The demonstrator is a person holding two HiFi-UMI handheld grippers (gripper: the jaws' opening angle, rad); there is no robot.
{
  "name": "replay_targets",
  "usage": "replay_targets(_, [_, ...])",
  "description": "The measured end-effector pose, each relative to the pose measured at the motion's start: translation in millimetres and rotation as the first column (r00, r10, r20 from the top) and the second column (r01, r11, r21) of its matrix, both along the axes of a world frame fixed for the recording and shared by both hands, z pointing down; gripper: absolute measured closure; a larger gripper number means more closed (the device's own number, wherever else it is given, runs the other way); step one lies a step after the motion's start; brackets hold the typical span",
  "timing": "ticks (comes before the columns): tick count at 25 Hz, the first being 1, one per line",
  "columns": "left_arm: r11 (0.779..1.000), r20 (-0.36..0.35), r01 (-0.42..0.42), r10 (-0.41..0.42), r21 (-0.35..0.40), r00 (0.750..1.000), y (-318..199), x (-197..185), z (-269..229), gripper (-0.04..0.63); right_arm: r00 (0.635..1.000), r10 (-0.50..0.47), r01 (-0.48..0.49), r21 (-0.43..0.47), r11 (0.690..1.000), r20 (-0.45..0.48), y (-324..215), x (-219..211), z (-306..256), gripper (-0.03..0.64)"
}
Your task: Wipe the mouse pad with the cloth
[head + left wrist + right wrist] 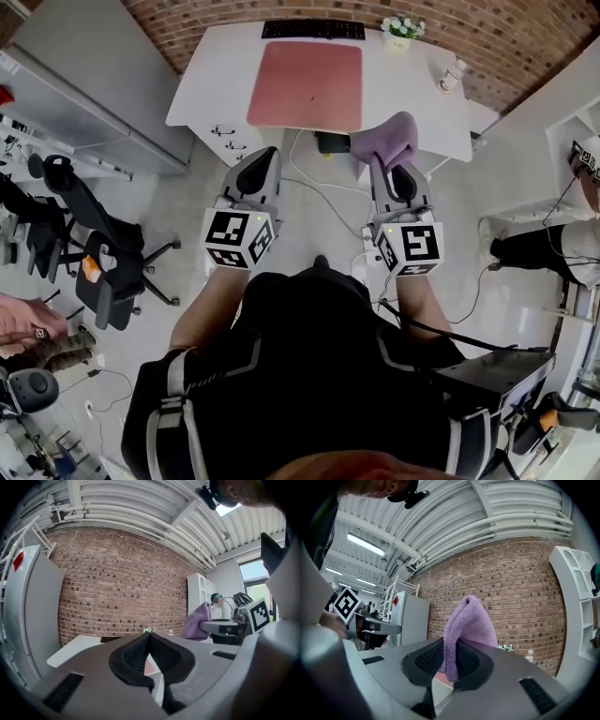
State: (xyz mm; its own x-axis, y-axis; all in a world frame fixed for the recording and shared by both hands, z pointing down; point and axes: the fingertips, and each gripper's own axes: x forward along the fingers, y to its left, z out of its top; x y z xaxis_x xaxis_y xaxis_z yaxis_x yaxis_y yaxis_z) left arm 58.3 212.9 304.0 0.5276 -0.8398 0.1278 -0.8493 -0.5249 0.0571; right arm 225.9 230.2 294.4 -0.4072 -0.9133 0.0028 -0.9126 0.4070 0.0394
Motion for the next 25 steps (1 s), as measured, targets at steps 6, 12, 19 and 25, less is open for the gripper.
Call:
replay_targets(6, [1.000, -0.004, 0.006, -0.006, -0.014, 1.000, -19, -2, 9, 0.592, 1.000, -0.011, 0.011, -0.011, 1.000, 0.008, -25, 0, 9, 0.558])
replay_targets(12, [1.000, -0.019, -0.024, 0.024, -0.008, 1.000, -56, -11, 15, 0.592, 1.000, 0.020, -0.020, -0.025, 0.999, -0.002, -55, -6, 18, 0.558])
replay_targets(19, [0.996, -0.018, -0.093, 0.093, -0.003, 0.996, -118, -18, 11, 0.592, 0.997, 0.073, -0.075, -0.048, 0.996, -0.030, -108, -11, 22, 0.558])
replay_targets(25, [0.985, -0.009, -0.167, 0.167, -0.045, 0.986, -161, -24, 21, 0.592, 0.994, 0.113, -0.114, -0.102, 0.988, -0.009, -147, -15, 40, 0.558])
